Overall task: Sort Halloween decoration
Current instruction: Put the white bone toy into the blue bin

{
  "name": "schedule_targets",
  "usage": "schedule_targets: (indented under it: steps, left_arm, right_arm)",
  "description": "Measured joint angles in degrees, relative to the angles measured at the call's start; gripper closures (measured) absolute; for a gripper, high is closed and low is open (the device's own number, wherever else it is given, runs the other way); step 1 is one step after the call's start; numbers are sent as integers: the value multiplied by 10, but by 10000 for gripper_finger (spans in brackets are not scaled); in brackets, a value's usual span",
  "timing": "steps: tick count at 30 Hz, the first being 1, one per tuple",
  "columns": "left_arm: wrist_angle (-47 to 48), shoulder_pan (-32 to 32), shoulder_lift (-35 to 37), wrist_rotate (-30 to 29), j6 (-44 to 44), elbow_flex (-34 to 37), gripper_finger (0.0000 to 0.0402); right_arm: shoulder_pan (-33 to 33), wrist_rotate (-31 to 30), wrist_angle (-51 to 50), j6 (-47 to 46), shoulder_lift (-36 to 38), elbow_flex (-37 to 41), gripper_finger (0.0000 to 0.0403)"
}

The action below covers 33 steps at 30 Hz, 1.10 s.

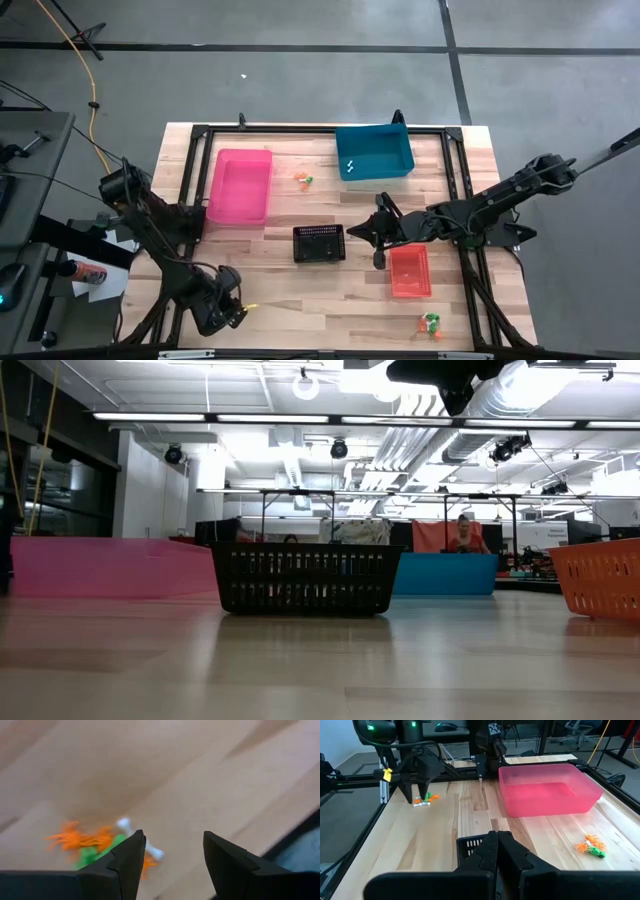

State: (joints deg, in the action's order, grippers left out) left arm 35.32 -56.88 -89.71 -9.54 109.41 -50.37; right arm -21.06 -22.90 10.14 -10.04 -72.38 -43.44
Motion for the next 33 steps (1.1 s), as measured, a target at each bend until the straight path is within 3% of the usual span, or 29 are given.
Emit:
schedule_targets:
  steps: [5, 12, 33]
  left_arm:
    - [12, -6, -11, 0, 15, 0, 216]
    - [-68, -7, -42, 28, -4, 0, 216]
    - [2, -11, -40, 30, -11, 0, 216]
  right_arm:
    - [0, 0, 0, -3, 0, 0, 402]
    - [0, 2, 0, -4, 0, 0, 402]
    - [0, 0, 0, -4, 0, 0, 402]
